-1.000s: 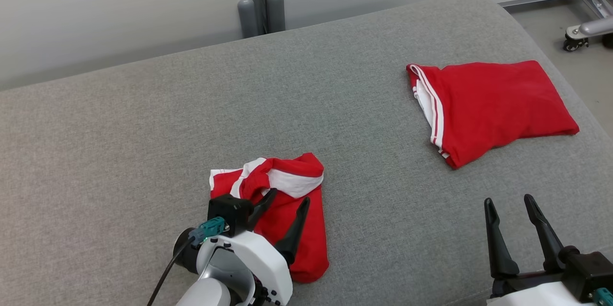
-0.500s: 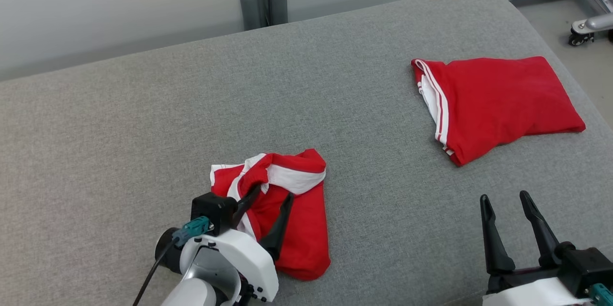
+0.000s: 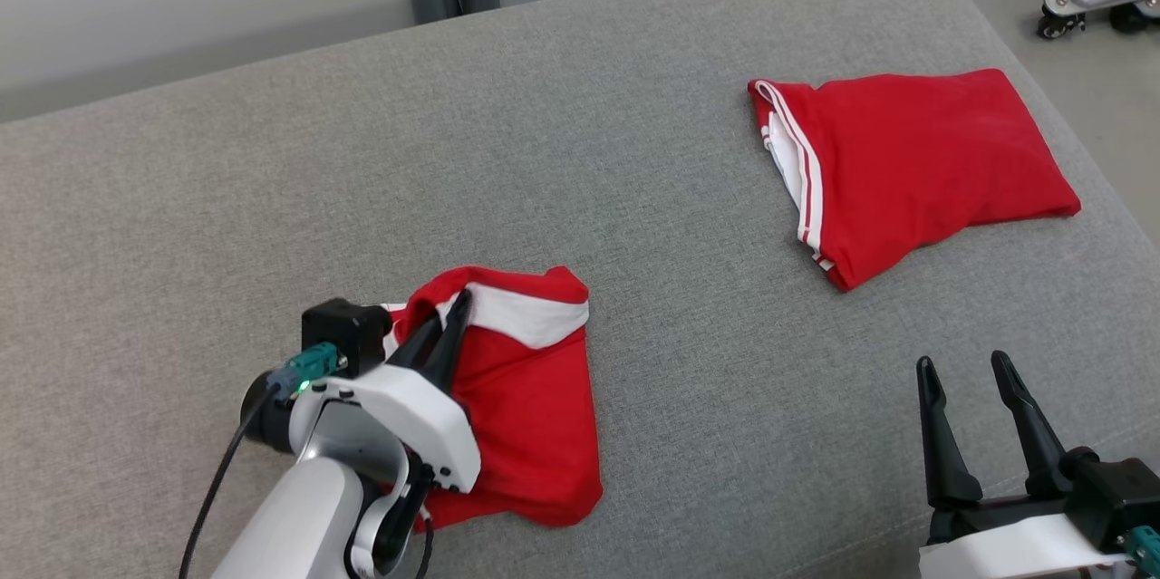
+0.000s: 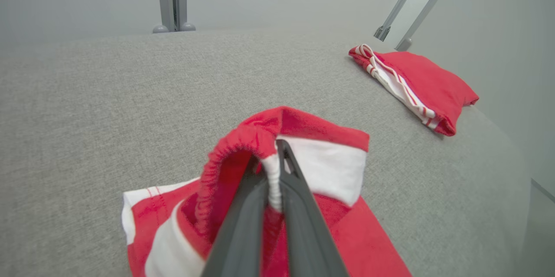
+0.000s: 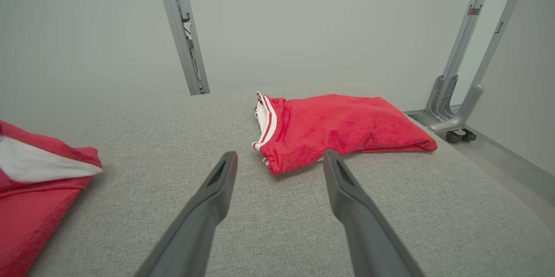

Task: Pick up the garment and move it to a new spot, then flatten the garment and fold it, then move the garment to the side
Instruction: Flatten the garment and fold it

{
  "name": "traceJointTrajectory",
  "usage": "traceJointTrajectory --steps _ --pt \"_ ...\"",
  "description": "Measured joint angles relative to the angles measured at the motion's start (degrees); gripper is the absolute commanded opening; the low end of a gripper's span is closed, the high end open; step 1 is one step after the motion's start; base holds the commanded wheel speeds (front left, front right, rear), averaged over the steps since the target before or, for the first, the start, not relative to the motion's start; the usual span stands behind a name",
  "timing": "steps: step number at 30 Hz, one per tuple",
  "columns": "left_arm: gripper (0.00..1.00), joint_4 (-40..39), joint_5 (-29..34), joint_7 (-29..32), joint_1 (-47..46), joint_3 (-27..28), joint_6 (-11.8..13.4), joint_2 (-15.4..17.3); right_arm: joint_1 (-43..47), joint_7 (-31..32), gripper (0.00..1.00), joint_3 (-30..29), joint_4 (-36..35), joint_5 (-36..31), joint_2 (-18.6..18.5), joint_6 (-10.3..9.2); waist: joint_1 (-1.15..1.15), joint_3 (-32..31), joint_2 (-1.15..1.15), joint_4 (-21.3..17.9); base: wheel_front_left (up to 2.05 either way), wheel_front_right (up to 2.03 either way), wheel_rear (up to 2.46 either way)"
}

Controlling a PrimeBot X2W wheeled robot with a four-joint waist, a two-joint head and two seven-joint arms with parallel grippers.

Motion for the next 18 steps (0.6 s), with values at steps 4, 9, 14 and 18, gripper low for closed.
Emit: traceJointTrajectory --steps 4,9,14,18 --pt "0.0 -3.5 -2.5 0.6 -1.9 0.4 -1.9 -0.8 0.2 0.0 1.0 -0.2 0.4 0.0 0.0 0.0 0.0 -1.4 0.0 0.5 0.0 0.0 0.0" --pt "0.0 -9.8 -3.5 2.0 -5.9 0.0 -3.1 -1.7 0.0 0.0 1.0 0.7 0.8 -0.3 0.0 0.0 0.0 -4.2 0.0 0.8 0.0 0.0 0.0" --pt "0.0 -14.9 -5.9 2.6 -9.8 -0.5 -4.9 -3.2 0.7 0.0 1.0 1.0 1.6 -0.7 0.0 0.0 0.0 -7.0 0.0 0.4 0.0 0.0 0.0" --pt "0.0 -16.9 -8.1 2.4 -12.3 -0.9 -6.6 -4.3 1.3 0.0 1.0 1.1 1.8 -1.1 0.0 0.0 0.0 -8.6 0.0 -0.5 0.0 0.0 0.0"
